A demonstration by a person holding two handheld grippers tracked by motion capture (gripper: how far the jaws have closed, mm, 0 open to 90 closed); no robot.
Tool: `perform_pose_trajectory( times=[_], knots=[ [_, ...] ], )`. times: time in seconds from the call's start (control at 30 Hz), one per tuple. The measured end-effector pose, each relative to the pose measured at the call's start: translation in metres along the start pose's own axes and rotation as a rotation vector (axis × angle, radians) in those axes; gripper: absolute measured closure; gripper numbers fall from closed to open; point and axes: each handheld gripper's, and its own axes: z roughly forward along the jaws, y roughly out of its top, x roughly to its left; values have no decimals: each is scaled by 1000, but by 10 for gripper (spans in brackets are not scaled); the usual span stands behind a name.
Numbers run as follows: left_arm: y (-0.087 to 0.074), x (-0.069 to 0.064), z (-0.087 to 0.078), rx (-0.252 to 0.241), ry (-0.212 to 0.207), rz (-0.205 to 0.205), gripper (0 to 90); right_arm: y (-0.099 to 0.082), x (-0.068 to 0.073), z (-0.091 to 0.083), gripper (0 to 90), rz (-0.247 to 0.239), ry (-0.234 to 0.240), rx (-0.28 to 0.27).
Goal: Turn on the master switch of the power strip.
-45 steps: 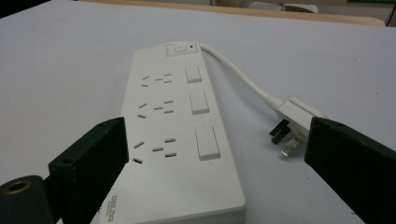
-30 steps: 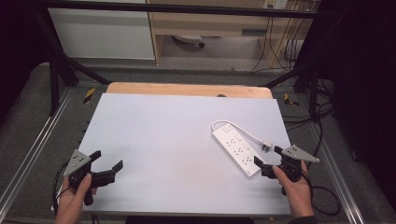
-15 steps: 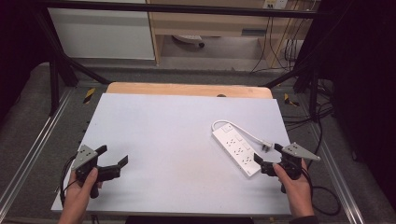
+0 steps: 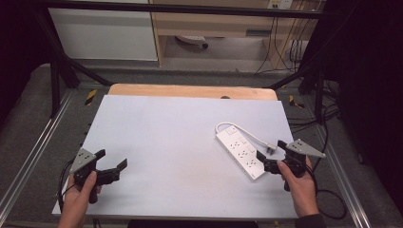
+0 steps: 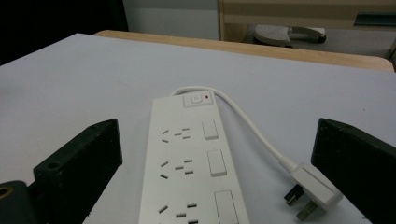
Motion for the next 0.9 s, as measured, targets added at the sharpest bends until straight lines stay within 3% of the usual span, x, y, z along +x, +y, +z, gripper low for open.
perform_pose_trajectory(
  times=[0.37,0.67,0.9],
  knots=[
    [-1,-2,2,13,-2,7,60,14,3,16,33,3,5,7],
    [-1,-1,2,17,1,6,60,31,6,19,24,-24,1,-11],
    [-1,0,1,13,4,4,60,39,4,23,23,-10,4,-18]
  ],
)
